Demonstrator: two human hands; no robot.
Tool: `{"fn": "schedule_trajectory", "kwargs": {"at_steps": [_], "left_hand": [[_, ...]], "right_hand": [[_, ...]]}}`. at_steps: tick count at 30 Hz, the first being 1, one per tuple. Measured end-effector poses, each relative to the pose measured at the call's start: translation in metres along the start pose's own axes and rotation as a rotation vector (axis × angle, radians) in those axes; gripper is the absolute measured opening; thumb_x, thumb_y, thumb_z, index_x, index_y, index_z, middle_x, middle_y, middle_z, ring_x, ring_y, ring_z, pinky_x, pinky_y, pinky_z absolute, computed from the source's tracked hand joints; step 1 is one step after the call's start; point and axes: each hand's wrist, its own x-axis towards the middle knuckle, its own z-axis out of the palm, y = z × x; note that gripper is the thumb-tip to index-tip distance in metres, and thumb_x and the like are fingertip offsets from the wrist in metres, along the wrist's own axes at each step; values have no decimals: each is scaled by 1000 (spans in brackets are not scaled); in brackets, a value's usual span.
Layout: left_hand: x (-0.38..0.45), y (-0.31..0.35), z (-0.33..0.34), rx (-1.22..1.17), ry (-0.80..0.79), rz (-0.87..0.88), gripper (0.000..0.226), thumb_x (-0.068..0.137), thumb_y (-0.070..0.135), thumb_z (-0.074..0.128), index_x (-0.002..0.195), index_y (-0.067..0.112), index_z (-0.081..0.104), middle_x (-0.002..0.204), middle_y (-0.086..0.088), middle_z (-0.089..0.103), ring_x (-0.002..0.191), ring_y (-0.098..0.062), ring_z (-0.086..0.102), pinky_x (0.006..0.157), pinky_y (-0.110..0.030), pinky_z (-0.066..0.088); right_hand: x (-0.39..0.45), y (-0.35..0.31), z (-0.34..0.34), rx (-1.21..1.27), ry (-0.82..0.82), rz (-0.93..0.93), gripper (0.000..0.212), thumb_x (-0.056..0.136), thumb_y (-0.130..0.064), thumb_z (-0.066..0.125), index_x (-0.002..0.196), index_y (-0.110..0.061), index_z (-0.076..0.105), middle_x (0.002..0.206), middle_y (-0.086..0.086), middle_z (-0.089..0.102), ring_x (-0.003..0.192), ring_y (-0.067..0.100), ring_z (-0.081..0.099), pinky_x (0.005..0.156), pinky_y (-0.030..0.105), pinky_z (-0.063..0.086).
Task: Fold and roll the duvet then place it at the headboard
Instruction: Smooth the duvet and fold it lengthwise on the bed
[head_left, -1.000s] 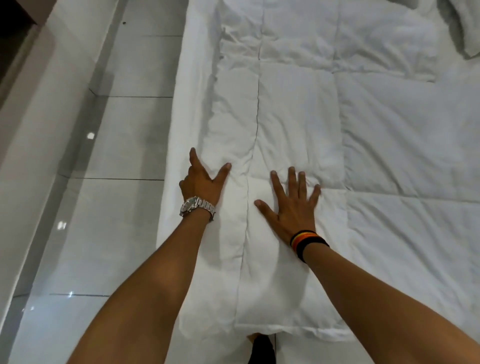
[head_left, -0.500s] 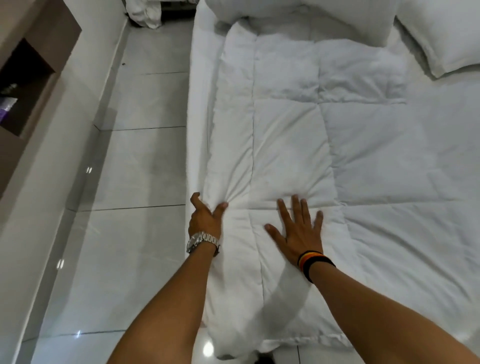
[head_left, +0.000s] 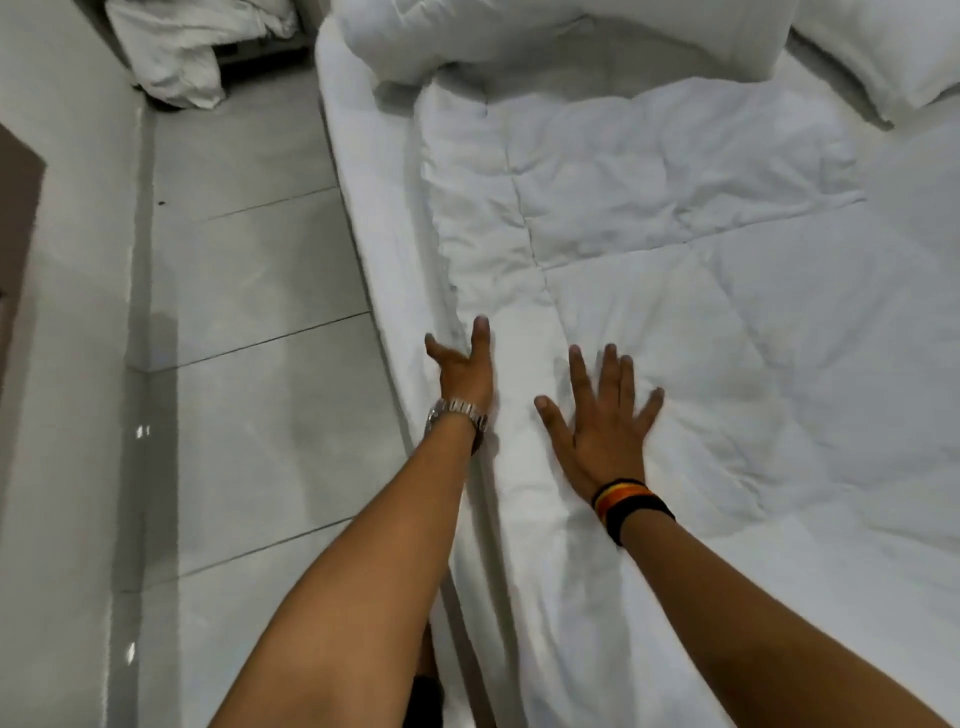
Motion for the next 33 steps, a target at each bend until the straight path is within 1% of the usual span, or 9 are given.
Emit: {"fn": "schedule_trajectory", "kwargs": {"at_steps": [4, 6, 9, 11, 15, 19, 23, 29, 33], "left_hand": [[88, 58, 12, -57, -89, 76, 116, 89, 68, 63, 163, 25, -16, 171, -7, 16, 153, -25, 30, 121, -31, 22], [114, 73, 17, -32, -122, 90, 117, 87, 63, 70, 163, 27, -11, 167, -11, 28, 147, -28, 41, 119, -32, 31], [123, 66, 1, 27, -13, 173, 86, 92, 46, 72, 158, 30, 18, 144, -16, 57, 123, -32, 62, 93, -23, 42], [119, 48, -32, 25, 59, 176, 76, 93, 43, 72, 152, 32, 26, 140, -16, 60, 115, -30, 65, 89, -24, 45], [121, 35, -71, 104, 15, 56, 84, 95, 50, 67, 158, 36, 13, 151, -15, 51, 114, -21, 59, 92, -24, 38], [140, 72, -66, 123, -56, -18, 106, 88, 68, 64, 162, 35, -6, 160, -11, 41, 138, -31, 51, 96, -27, 34], [189, 128, -68, 109, -100, -56, 111, 89, 72, 59, 162, 32, -15, 167, -11, 28, 143, -34, 44, 115, -38, 34], [283, 201, -51, 138, -139, -69, 111, 91, 72, 55, 162, 28, -18, 171, -7, 19, 152, -31, 31, 120, -44, 26], [349, 241, -11, 74, -138, -63, 120, 82, 71, 69, 163, 30, -8, 168, -4, 25, 149, -31, 36, 117, -44, 31]], "right_hand": [[53, -33, 28, -12, 21, 136, 78, 98, -77, 4, 168, -42, -6, 177, 5, -14, 163, 25, -16, 122, 69, -14], [61, -41, 35, -36, 24, 171, 77, 99, -75, 5, 167, -42, -7, 177, 5, -14, 163, 25, -16, 122, 68, -15], [55, -43, 32, -35, 23, 226, 77, 99, -75, 9, 168, -41, 0, 178, 6, -8, 163, 24, -11, 124, 65, -13], [47, -48, 29, -36, 32, 243, 78, 100, -73, 13, 169, -38, 6, 178, 7, -4, 164, 24, -6, 125, 64, -11], [48, -70, 32, -125, -52, 315, 83, 94, -74, 0, 169, -37, 3, 178, 7, -5, 164, 25, -5, 124, 66, -7], [88, -92, 27, 31, 60, 363, 84, 95, -76, 7, 169, -37, 7, 178, 8, -5, 164, 24, -7, 124, 67, -11], [165, -111, 10, 55, 147, 317, 80, 99, -77, 12, 169, -39, 7, 178, 8, -5, 164, 25, -6, 124, 65, -13], [294, -136, -13, 13, 143, 294, 80, 99, -76, 10, 169, -39, 2, 178, 9, -7, 164, 27, -9, 124, 69, -8], [380, -132, -17, -49, 145, 350, 80, 99, -76, 13, 169, -39, 3, 177, 10, -6, 163, 32, -7, 123, 71, -7]]}}
